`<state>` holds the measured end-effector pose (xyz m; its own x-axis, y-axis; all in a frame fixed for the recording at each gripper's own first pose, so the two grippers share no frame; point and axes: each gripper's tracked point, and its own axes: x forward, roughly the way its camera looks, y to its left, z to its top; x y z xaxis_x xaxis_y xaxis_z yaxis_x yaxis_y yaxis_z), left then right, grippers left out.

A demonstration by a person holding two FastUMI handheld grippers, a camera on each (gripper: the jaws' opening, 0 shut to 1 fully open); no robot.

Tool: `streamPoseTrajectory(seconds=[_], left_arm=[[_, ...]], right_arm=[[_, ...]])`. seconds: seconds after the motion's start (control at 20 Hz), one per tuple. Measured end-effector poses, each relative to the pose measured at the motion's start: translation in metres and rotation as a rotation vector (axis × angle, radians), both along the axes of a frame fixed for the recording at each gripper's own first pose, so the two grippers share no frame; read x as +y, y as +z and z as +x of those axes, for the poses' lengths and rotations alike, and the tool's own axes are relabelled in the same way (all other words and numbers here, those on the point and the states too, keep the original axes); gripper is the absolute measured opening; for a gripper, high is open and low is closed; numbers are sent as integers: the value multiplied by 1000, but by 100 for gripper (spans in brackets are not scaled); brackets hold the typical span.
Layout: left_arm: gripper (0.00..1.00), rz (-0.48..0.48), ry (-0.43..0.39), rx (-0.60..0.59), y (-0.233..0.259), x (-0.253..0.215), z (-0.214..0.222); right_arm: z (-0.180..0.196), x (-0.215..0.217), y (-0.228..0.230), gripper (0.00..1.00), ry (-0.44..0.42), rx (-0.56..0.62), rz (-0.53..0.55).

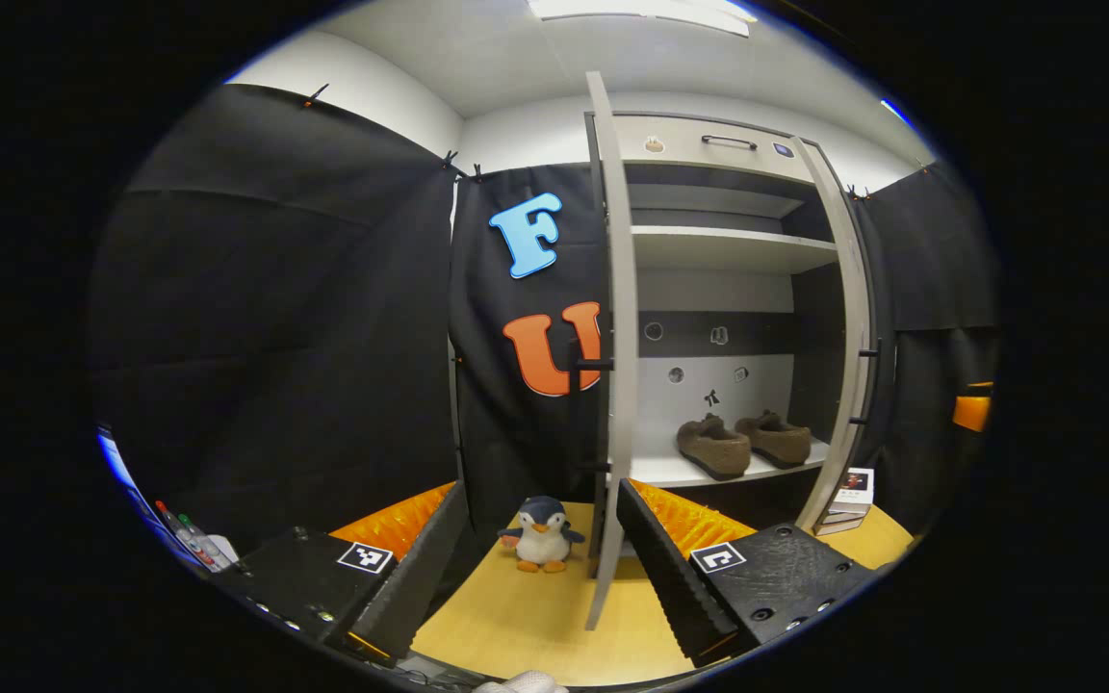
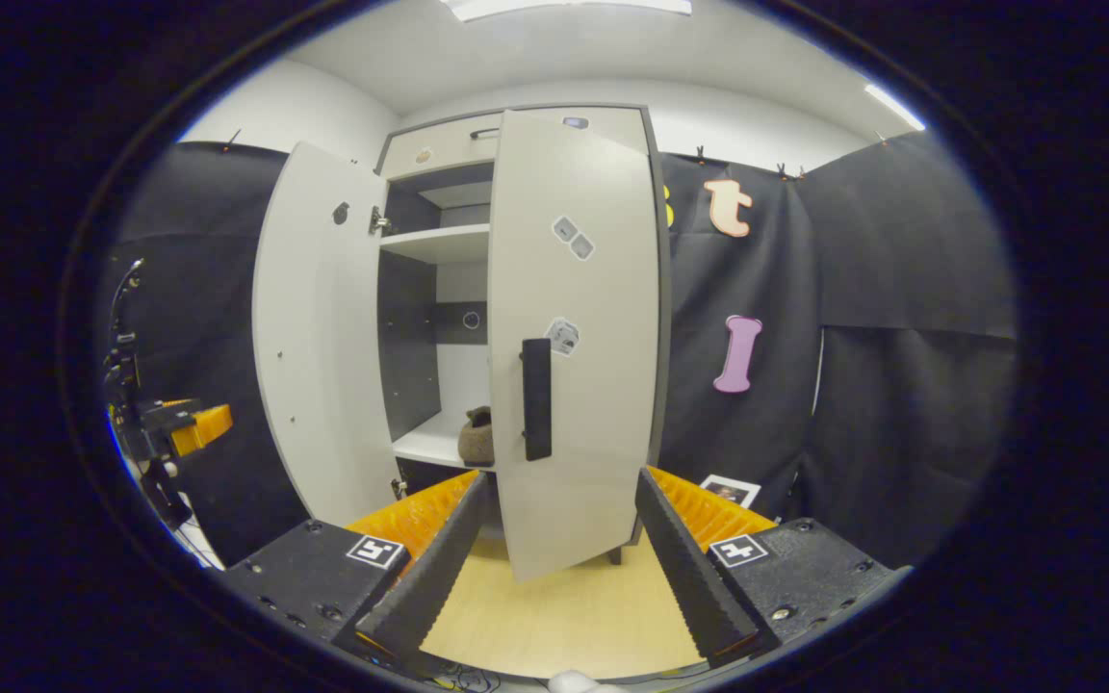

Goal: Grab one shoe with the right hand and put it into the shoe cabinet, grab the other shoe with the left hand and put it into the shoe cabinet; then close the right door with the right hand and the left door with the left hand.

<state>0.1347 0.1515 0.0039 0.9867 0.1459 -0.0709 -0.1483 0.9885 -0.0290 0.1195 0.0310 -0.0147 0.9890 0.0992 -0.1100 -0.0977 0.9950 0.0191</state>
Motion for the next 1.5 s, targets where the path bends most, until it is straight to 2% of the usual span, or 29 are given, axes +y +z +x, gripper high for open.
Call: streamPoseTrajectory(seconds=[0.3,0.45,0.5,0.55,0.6,0.65,0.7,0.75,0.8,0.85,0.95,1.1,1.15,1.2,1.25,1.3,1.35,1.5], left_arm=[[96,-8,32,-19,2,49,66],[96,16,10,-20,2,50,83],[97,2,-29,-21,2,41,86],[95,1,-36,-36,8,38,83],[81,12,-33,-46,9,35,85],[89,19,-37,-55,8,35,85],[89,16,-44,-59,9,33,85],[80,10,-56,-56,9,28,84],[99,15,-66,-61,9,23,82],[89,25,-72,-59,10,16,81],[89,29,-97,-59,11,-2,79],[89,-3,-184,-66,15,-44,80],[80,-13,-211,-71,13,-61,81],[89,-14,-233,-72,15,-75,84],[89,-8,-241,-75,16,-86,88],[80,9,-226,-72,17,-91,91],[96,26,-203,-80,20,-92,93],[96,-10,-200,-63,19,-105,92]], right_arm=[[-38,-11,-46,100,-89,115,-11],[-45,-15,-52,100,-115,135,14],[-46,-17,-53,100,-125,134,18],[-47,-17,-53,100,-129,135,22],[-46,-17,-53,100,-131,134,26],[-46,-17,-53,100,-130,135,29],[-45,-16,-53,100,-128,136,32],[-43,-16,-52,100,-123,137,33],[-42,-15,-52,100,-118,137,33],[-42,-15,-51,100,-114,133,34],[-42,-14,-49,100,-105,129,39],[-45,-17,-49,100,-94,129,42],[-46,-19,-49,100,-92,130,41],[-48,-24,-48,100,-94,130,39],[-49,-29,-47,100,-99,126,40],[-50,-33,-46,100,-105,123,42],[-50,-39,-44,100,-111,121,44],[-52,-54,-38,100,-131,105,53]])
